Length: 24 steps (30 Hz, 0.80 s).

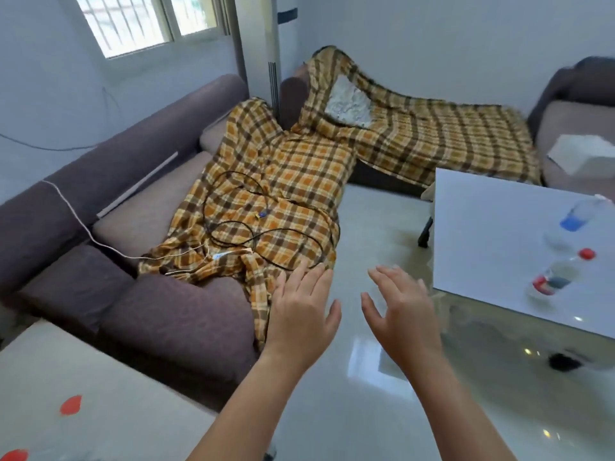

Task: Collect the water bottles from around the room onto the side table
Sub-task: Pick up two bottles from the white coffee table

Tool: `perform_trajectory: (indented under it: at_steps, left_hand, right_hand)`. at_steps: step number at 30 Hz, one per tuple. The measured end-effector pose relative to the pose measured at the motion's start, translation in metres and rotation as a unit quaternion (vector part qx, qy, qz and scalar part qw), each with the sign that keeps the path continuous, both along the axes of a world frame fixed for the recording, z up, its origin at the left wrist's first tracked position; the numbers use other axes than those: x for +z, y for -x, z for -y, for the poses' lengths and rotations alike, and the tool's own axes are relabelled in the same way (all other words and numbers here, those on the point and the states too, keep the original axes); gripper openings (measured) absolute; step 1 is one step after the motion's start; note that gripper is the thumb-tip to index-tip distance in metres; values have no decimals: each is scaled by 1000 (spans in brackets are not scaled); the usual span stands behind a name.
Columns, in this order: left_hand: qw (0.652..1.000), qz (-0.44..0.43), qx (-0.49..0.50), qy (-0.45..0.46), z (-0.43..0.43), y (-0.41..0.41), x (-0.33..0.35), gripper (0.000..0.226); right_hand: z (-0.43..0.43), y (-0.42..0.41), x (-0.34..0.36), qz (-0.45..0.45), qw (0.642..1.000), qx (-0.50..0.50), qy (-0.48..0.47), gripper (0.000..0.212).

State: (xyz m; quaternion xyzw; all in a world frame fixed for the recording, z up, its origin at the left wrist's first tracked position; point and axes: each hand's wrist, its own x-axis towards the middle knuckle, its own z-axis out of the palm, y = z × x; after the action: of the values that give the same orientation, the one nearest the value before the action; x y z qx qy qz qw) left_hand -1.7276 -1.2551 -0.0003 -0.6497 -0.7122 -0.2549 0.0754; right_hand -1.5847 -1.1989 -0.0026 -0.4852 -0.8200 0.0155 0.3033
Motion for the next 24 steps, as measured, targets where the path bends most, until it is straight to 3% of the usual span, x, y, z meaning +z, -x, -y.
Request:
perform_trajectory:
  at_steps: [9,13,24]
  left_hand:
    - [992,13,-121,-26,-94,-141,5,44]
    - [982,33,-186,-17,-126,-200,-3,43]
    - [941,35,-337,-6,-237,-325,-5,45]
  right_hand:
    - [-63,-154,3,-18,995,-98,17,46]
    - [-83,-209,3,-30,987,-154,15,40]
    - [-136,-333,5,-32,942,-335,-5,47]
